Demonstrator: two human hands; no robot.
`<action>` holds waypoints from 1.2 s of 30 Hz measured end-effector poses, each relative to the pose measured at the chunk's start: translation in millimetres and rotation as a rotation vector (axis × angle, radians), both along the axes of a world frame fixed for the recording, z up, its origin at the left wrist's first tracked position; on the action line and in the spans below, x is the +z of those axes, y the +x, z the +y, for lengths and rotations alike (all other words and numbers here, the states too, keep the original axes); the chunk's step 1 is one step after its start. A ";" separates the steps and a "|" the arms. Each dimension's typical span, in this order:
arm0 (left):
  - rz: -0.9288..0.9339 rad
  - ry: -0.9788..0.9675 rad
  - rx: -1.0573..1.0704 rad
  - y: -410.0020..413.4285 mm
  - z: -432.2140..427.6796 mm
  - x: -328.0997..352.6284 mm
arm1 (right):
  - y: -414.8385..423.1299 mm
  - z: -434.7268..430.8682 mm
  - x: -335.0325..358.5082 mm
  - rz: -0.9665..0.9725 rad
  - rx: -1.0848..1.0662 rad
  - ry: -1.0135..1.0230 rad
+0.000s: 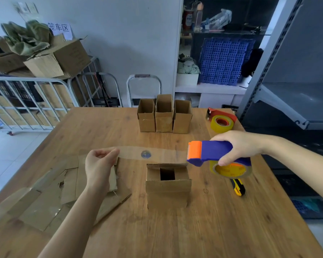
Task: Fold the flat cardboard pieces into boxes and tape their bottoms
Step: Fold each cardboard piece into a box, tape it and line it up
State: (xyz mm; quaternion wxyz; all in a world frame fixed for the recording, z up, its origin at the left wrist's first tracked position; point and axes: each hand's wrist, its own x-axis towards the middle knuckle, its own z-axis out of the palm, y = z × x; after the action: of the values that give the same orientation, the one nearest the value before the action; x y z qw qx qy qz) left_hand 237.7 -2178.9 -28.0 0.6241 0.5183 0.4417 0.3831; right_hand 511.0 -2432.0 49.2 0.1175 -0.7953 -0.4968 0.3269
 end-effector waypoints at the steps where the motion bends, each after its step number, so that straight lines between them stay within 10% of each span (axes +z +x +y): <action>1: 0.003 -0.010 -0.003 -0.6 -1.0 -2.2 | 5.2 2.7 -3.6 0.039 -0.020 -0.001; 36: 0.087 0.138 -0.015 -19.7 -47.1 -22.6 | 36.5 31.0 -32.8 0.514 0.029 -0.176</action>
State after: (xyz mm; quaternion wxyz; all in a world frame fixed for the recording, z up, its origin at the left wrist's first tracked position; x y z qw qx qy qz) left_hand 218.0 -2225.9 -50.6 0.5697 0.5798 0.4371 0.3850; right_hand 547.5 -2401.0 16.5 0.1656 -0.6863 -0.4318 0.5614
